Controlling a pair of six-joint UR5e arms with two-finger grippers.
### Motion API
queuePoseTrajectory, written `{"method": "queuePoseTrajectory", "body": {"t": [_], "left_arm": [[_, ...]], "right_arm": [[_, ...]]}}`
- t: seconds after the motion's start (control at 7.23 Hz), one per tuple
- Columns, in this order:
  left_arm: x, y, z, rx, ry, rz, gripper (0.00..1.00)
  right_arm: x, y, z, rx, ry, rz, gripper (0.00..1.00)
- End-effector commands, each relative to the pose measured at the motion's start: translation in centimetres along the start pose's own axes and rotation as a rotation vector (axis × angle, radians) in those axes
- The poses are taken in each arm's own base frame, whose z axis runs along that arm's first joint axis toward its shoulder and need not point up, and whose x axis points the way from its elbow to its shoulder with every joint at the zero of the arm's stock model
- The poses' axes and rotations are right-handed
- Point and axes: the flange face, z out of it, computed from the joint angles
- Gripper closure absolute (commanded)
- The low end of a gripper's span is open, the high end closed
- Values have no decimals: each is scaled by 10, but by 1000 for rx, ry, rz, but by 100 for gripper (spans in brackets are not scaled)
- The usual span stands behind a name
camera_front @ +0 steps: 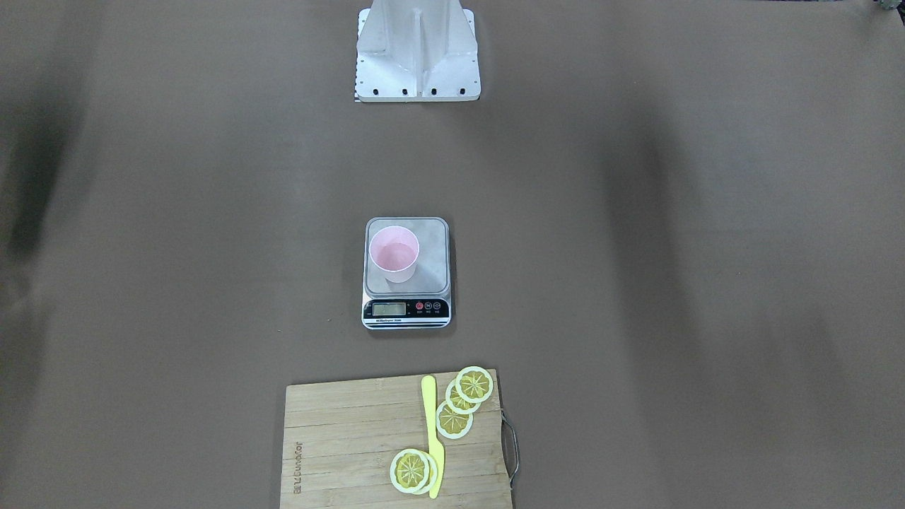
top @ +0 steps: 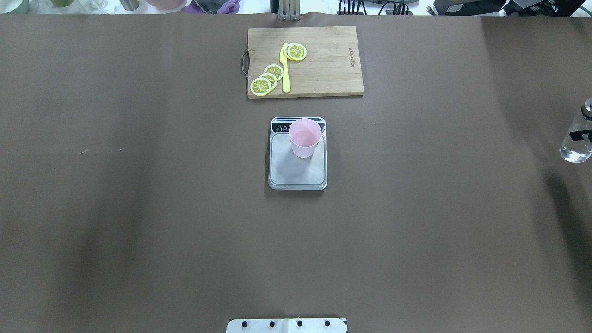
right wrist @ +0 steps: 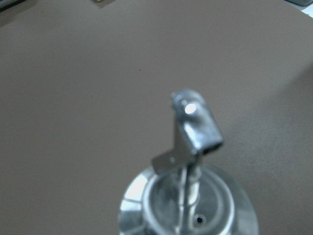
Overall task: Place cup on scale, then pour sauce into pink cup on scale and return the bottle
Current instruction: 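Lower the glass bottle back to its original spot with the right gripper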
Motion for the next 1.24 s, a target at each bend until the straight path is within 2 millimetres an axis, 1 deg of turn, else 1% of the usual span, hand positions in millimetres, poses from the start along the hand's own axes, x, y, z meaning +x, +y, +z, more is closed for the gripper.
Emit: {"method": "queuePoseTrajectory", "body": {"t": [0.0,0.14,0.28,0.41,0.55,0.83,1.11], "left_arm": [[0,0,0,-1,-1,-1,0],[0,0,0,-1,-1,-4,0],[0,0,0,-1,-1,-5,0],[0,0,0,0,-1,-4,0],[0,0,0,0,-1,-4,0],[-2,0,1,-4,-1,-9,0],[-3,1,2,-6,-1,-12,0]], "right_arm": [[15,2,7,-12,59,23,85],[23,3,12,-14,83,24,85],[33,9,19,-3,102,26,85],[37,6,23,16,103,10,85],[37,-4,23,34,103,-9,85],[30,-15,25,76,90,-15,85],[15,-25,37,106,56,-23,85]]}}
